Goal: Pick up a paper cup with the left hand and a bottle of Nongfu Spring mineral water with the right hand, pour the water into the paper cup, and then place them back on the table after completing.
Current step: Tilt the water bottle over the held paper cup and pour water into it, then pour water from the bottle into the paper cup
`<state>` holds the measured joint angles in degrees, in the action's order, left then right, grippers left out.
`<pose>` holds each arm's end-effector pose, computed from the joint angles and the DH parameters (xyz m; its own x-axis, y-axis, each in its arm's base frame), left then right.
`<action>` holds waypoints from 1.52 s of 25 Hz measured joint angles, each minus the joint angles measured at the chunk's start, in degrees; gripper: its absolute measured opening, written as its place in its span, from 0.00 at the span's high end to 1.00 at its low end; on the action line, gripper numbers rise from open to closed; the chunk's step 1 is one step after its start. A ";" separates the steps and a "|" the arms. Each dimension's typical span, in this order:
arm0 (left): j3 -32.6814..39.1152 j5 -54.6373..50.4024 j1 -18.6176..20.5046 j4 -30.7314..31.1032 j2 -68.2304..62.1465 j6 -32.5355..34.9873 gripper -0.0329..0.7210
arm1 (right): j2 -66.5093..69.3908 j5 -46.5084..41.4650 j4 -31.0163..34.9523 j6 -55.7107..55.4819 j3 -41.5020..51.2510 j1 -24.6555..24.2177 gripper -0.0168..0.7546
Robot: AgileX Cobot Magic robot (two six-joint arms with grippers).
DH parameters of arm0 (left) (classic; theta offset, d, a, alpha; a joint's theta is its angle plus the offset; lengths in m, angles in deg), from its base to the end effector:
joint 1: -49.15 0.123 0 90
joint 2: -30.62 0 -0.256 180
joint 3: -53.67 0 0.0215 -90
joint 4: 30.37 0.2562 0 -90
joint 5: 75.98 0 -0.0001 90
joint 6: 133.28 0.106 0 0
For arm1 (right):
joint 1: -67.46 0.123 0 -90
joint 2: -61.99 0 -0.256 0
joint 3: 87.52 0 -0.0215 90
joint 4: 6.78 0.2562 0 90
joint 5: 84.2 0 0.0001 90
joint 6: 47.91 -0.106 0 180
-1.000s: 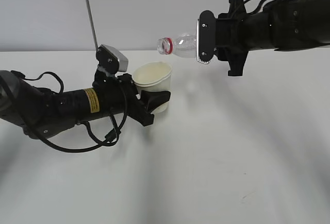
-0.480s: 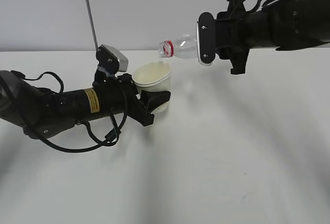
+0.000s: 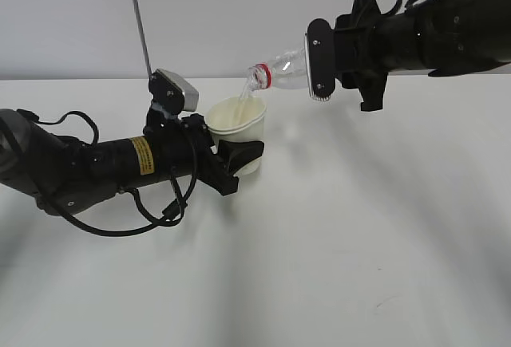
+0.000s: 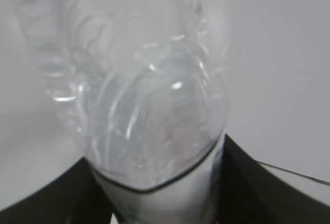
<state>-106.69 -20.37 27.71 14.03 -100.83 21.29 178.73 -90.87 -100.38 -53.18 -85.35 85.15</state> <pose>0.3461 -0.2016 0.0787 -0.1881 0.1277 -0.9738 0.8310 0.5492 -0.0885 0.4252 0.1226 0.1964 0.1916 -0.9810 0.0300 -0.4601 -0.1168 -0.8801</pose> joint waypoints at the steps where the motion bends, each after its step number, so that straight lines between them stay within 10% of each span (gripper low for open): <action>1: 0.00 0.00 0.00 0.00 0.00 0.00 0.47 | 0.00 0.00 0.00 0.00 0.00 0.00 0.49; 38: 0.00 -0.10 0.00 0.00 0.00 0.00 0.47 | 0.00 -0.13 -2.14 0.03 -0.09 0.00 0.49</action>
<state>-106.69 -20.47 27.71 14.03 -100.83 21.29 178.73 -91.01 -102.52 -53.16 -85.43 85.15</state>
